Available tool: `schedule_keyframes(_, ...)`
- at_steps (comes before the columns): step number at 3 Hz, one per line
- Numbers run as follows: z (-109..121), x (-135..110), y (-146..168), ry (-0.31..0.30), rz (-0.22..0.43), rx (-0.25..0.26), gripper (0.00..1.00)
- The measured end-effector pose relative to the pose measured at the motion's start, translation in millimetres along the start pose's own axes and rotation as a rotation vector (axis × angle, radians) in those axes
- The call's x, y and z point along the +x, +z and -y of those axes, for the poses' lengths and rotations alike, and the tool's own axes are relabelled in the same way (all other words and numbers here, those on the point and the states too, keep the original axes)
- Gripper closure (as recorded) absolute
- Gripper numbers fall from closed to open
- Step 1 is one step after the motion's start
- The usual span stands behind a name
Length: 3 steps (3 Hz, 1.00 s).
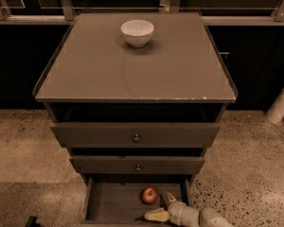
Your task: Pick apple from bottom drawer and place on counter
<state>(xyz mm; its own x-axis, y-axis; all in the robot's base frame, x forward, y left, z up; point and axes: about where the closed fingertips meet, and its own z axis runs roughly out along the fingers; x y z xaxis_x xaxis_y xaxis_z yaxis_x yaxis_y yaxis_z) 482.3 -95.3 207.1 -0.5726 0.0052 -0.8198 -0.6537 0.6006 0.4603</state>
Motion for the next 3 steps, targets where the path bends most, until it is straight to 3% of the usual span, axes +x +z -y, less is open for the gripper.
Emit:
schedule_keyframes(2, 15, 0, 50, -0.045, 0.01, -0.015, 0.0)
schedule_keyframes(3, 29, -10, 69, -0.091, 0.015, 0.005, 0.0)
